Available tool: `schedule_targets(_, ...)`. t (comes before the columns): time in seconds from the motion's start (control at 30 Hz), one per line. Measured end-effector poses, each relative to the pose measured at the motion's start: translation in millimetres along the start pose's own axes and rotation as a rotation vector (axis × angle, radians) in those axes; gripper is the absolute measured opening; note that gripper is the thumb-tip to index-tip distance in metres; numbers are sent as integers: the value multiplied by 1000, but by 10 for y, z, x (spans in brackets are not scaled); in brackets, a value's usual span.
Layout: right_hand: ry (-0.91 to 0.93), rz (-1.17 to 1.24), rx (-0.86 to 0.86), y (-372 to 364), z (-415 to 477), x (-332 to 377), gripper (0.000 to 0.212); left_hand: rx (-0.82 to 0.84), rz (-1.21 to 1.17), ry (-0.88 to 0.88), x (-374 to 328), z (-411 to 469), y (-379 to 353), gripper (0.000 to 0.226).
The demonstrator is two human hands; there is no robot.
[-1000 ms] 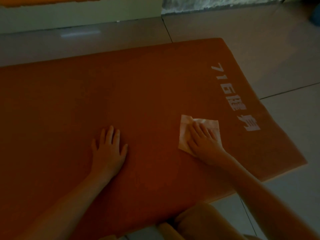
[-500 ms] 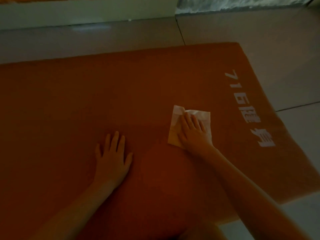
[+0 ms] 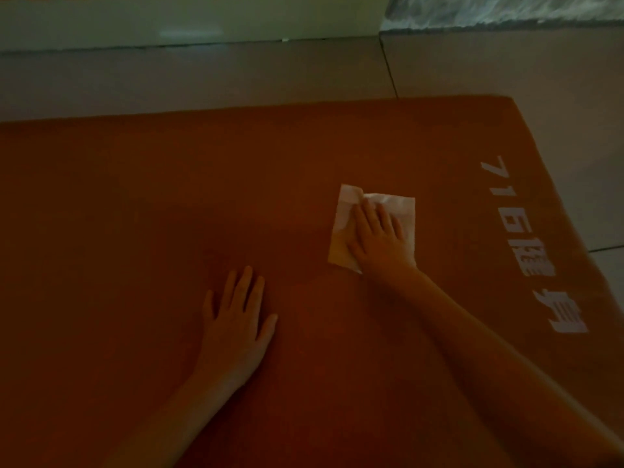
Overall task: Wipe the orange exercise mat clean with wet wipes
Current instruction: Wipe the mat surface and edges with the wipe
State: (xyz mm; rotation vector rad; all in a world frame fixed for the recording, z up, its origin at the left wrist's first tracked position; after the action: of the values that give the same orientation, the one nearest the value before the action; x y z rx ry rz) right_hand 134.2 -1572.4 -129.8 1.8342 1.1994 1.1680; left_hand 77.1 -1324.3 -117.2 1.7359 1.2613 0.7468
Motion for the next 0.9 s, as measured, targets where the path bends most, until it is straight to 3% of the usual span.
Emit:
schedule_targets(0.07, -15, 56, 20, -77, 41, 219, 66, -11, 29, 5, 62, 180, 92, 80)
schedule_targets(0.27, 324, -105, 136, -144, -84, 313, 72, -20, 48, 64, 351, 775, 418, 71)
schedule_targets(0.53, 89, -2, 27, 133, 717, 367, 66, -58, 15, 54, 418, 941, 503, 78)
schedule_targets(0.73, 462, -196, 192, 33, 461, 347, 73, -47, 12, 32, 471, 1127, 645, 94)
schedule_targets(0.9, 204, -86, 84, 356, 1105, 300, 69, -40, 76, 34, 425, 1147, 719, 97)
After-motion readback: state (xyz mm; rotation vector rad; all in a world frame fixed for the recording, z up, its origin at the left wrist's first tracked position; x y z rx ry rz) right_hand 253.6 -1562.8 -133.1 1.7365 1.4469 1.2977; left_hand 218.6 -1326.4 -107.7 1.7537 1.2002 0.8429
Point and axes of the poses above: each hand's wrist, its own z-axis towards the middle knuckle, its own y-axis out of the back of the hand, x = y × z, the point moved 7 cm from there along z, towards the middle knuckle, and after that the axes turned 14 degrees about z, right-handed, at the moved point
